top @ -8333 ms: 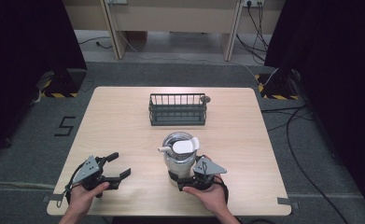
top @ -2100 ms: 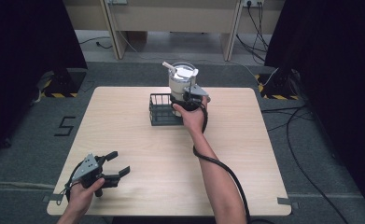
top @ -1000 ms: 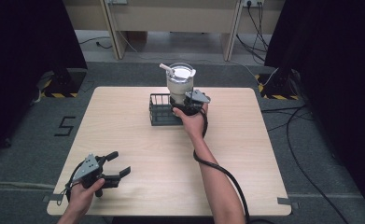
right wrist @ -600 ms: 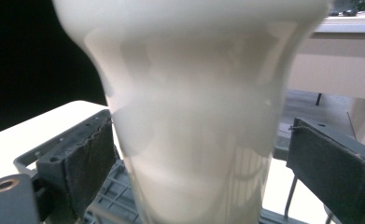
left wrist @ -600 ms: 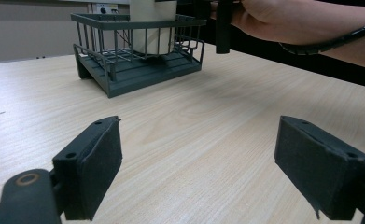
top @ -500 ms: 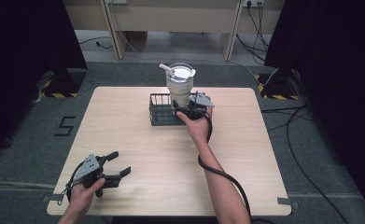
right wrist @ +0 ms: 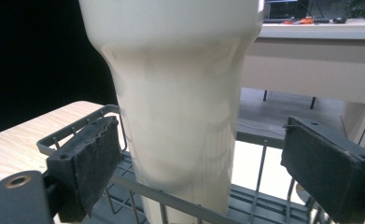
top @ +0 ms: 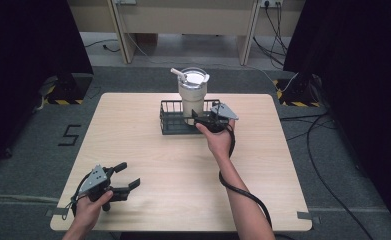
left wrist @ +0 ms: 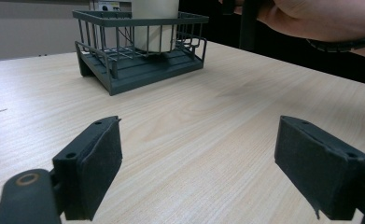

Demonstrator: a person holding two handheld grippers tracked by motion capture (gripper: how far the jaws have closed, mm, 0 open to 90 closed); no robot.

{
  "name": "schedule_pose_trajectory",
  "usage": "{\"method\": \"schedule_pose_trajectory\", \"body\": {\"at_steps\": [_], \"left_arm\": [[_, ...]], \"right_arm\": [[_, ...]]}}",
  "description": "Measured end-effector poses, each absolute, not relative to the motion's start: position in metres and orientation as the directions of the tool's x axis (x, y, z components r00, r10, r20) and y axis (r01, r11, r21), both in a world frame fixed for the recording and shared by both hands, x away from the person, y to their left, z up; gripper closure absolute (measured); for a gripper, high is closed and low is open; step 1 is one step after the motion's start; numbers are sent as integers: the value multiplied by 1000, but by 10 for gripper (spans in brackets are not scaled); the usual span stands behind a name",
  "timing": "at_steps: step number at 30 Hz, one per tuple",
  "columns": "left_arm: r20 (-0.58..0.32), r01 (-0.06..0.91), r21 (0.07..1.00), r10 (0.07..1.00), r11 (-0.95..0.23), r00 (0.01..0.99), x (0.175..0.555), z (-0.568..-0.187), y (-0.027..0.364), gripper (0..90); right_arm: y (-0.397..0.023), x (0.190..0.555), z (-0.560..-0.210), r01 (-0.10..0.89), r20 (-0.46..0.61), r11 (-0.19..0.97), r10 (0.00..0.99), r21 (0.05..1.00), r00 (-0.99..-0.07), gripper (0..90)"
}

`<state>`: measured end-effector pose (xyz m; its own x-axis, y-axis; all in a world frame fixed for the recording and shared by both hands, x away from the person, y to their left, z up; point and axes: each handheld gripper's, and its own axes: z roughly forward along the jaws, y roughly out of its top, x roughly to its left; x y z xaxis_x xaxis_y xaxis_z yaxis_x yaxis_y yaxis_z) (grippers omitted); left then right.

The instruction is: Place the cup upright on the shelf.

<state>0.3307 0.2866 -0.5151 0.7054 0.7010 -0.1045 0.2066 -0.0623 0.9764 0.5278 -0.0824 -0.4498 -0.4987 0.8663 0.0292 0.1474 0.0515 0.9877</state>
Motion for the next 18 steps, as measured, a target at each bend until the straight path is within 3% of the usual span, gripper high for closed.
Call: {"method": "schedule_pose_trajectory", "body": {"at_steps": [18], "left_arm": [[-101, 212, 975, 707, -70, 699, 330, -516, 286, 145]], "right_arm": [[-99, 502, -441, 140, 18, 65, 853, 988, -521, 148]]}}
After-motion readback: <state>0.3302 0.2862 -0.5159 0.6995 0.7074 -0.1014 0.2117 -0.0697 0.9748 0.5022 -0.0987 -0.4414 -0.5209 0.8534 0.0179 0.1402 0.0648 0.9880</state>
